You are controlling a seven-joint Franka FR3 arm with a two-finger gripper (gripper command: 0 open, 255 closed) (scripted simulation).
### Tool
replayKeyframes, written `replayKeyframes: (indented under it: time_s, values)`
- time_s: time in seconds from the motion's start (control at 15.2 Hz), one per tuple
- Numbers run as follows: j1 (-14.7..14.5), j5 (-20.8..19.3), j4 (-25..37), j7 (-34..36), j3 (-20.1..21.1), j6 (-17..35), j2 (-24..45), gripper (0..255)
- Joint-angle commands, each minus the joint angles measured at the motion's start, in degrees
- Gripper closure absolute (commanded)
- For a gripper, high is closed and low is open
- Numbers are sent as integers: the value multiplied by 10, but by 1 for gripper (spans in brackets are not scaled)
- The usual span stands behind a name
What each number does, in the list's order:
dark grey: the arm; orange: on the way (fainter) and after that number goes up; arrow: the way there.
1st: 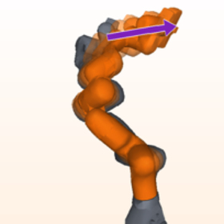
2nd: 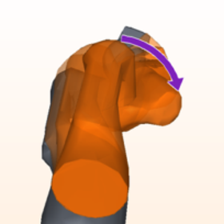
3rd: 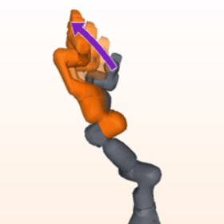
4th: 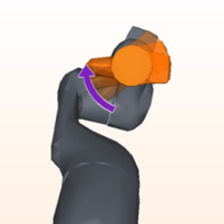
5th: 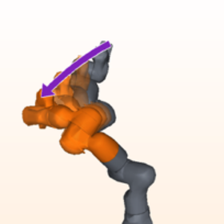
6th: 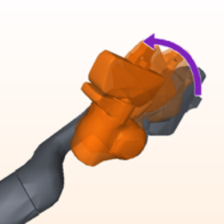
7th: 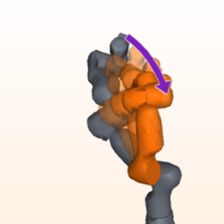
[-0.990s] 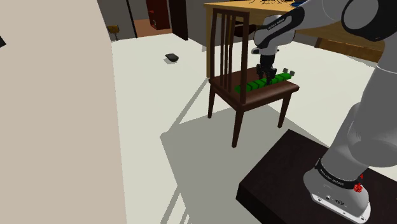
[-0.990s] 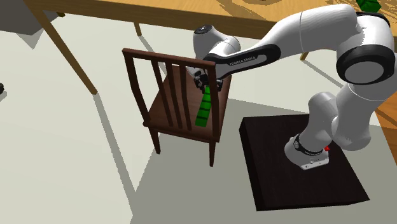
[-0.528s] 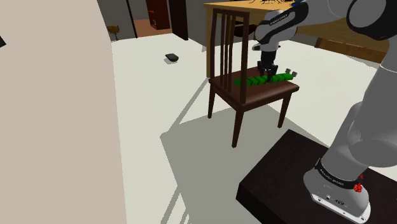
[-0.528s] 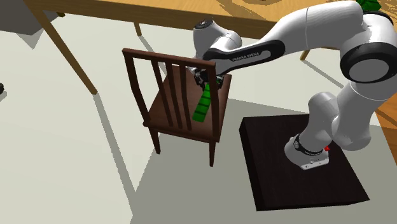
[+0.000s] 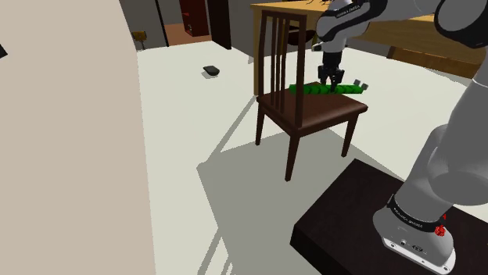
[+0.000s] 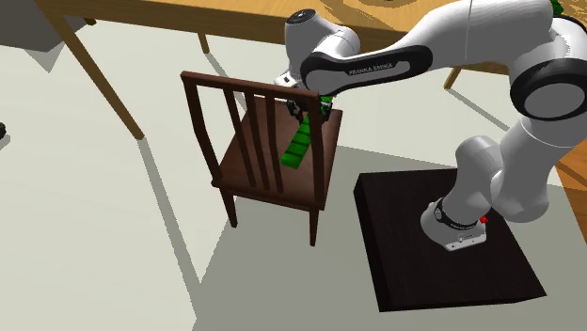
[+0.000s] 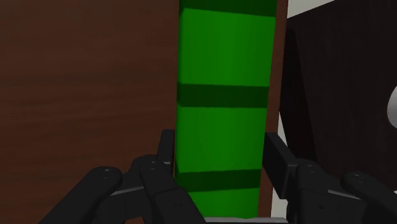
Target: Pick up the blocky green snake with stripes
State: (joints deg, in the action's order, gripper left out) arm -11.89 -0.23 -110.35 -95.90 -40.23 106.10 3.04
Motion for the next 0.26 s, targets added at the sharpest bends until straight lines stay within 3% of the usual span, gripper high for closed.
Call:
replayKeyframes:
  time_s: [0.0,0.2]
  values:
    - [-1,-3,10,2,0,-13,-5,255]
    - [-1,-4,17,3,0,-22,-7,255]
